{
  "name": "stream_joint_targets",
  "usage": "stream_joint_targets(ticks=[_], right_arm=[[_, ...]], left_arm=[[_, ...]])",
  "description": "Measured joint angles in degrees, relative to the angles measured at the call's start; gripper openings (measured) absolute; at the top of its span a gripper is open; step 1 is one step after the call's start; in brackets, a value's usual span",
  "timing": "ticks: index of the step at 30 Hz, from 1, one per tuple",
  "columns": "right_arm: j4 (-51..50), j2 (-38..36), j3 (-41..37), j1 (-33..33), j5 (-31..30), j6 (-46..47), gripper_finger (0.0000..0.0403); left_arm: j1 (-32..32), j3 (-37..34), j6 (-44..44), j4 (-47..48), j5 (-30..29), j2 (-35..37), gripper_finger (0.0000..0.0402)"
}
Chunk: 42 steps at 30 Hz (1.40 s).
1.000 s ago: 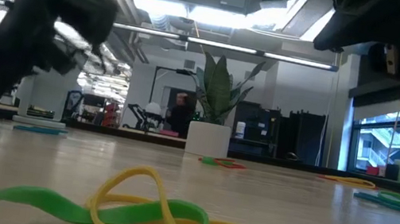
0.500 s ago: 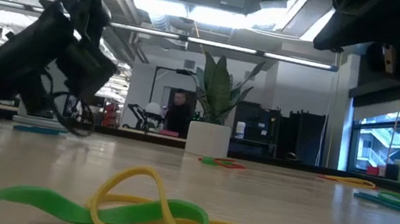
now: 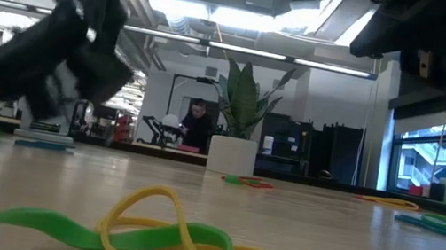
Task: Pick and place rubber bands into bin
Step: Put the green rubber band into the transparent bin, then put the yellow rubber band into the transparent bin
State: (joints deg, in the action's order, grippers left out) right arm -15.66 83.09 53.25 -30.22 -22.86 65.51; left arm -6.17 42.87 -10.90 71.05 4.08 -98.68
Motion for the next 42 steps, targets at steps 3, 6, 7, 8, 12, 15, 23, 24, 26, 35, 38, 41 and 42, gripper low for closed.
stream_joint_targets(ticks=[3,6,7,8,12,15,23,24,26,35,38,41,42], right_arm=[[0.0,0.0,0.0,0.0,0.3,-3.0,0.001],[-0.7,0.0,0.0,0.0,2.5,-5.3,0.001],[-1.0,0.0,0.0,0.0,3.6,-6.0,0.001],[-1.3,0.0,0.0,0.0,4.6,-6.5,0.001],[-4.2,0.0,0.0,0.0,8.8,-9.9,0.001],[-6.9,0.0,0.0,0.0,11.1,-12.2,0.001],[-12.3,0.0,0.0,0.0,12.2,-18.6,0.001],[-12.8,0.0,0.0,0.0,12.2,-19.4,0.001],[-13.7,0.0,0.0,0.0,12.2,-20.8,0.001],[-14.7,0.0,0.0,0.0,13.6,-24.2,0.001],[-14.7,0.0,0.0,0.0,13.9,-24.9,0.001],[-14.7,0.0,0.0,0.0,14.0,-25.3,0.001],[-14.7,0.0,0.0,0.0,14.0,-25.3,0.001]], left_arm=[[0.9,3.1,-4.6,1.6,2.8,6.6,0.0003],[2.9,6.4,-10.0,5.6,2.7,12.5,0.0002],[4.0,7.8,-11.6,6.9,2.4,14.2,0.0002],[5.2,9.5,-13.2,7.8,2.4,15.8,0.0002],[12.4,15.9,-25.6,10.2,1.2,19.6,0.0002],[20.0,20.9,-37.0,9.1,0.3,20.1,0.0002],[41.2,31.7,-73.7,6.5,0.1,13.7,0.0002],[43.5,32.6,-78.1,5.8,0.4,12.5,0.0002],[47.4,33.8,-86.1,4.1,1.7,9.9,0.0002],[56.7,34.3,-108.6,-6.8,5.4,-0.9,0.0018],[57.4,34.3,-110.6,-8.3,6.9,-2.5,0.0043],[57.5,34.3,-111.4,-9.2,7.5,-2.7,0.0074],[57.5,34.3,-111.4,-9.5,7.5,-2.7,0.0084]])
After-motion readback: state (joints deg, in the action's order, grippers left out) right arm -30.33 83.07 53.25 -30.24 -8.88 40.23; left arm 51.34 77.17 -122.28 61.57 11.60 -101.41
